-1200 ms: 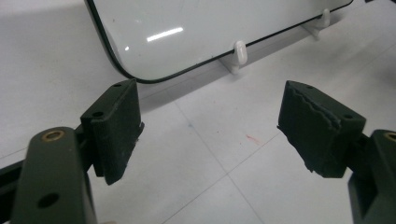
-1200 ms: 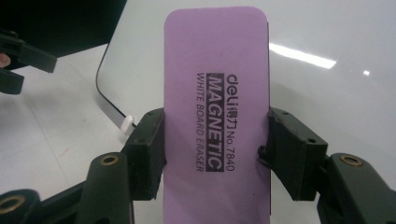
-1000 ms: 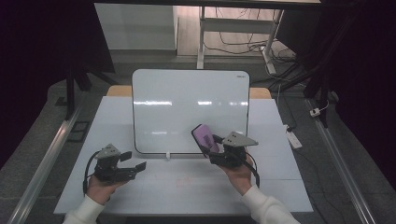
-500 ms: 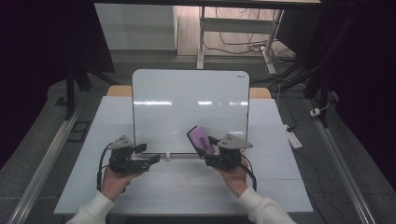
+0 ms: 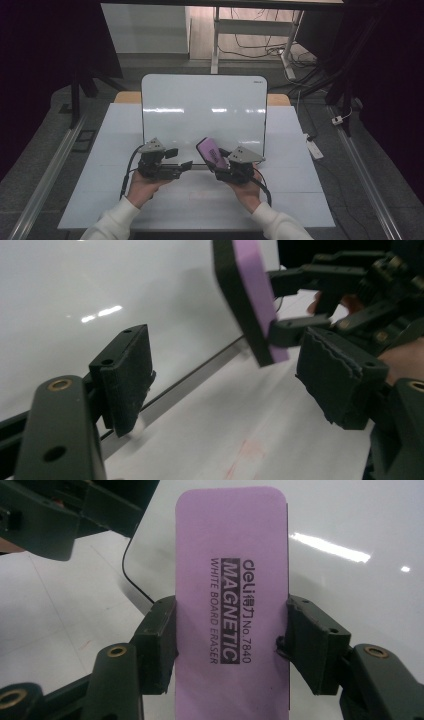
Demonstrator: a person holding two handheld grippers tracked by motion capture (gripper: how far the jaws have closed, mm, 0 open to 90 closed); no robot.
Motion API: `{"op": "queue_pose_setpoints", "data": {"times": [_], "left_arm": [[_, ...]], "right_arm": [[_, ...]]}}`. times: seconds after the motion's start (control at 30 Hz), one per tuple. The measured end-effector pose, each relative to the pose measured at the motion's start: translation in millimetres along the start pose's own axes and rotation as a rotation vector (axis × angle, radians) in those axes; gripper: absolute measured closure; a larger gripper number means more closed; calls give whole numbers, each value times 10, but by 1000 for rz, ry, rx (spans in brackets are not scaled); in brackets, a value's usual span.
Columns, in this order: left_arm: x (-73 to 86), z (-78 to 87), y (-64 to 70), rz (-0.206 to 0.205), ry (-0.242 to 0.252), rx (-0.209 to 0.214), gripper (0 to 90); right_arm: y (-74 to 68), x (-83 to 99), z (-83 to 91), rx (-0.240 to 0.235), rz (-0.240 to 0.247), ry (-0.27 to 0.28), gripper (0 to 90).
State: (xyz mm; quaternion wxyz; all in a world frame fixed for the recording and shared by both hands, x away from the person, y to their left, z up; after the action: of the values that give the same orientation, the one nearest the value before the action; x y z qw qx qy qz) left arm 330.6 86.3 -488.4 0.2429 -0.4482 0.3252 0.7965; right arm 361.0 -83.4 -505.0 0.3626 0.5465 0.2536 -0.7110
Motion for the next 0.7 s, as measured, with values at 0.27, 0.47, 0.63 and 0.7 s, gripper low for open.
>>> {"op": "queue_pose_setpoints", "data": {"times": [0.27,0.47,0.63,0.7], "left_arm": [[-86,-184,62,28,8,40,260],[-90,-274,59,38,2,49,314],[-97,-316,54,55,4,69,406],[-104,-323,56,59,8,76,463]], "right_arm": [[-76,15,-27,-3,16,13,409],[-120,26,-39,0,35,30,409],[-151,13,-33,1,46,54,409],[-170,11,-33,-1,53,60,409]]}}
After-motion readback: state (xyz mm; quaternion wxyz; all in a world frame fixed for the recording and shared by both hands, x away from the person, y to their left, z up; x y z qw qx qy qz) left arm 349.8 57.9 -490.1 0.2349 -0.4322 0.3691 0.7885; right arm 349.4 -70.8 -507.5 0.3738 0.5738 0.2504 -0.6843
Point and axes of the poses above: each handheld gripper's, and its own axes: z roughly backward along the jaws, x roughly out of its underside, y roughly to its right, the point moved 7 cm from there along -z, roughly forward along the jaws, and after that the axes turned 6 degrees about y, right-handed, at the moved point
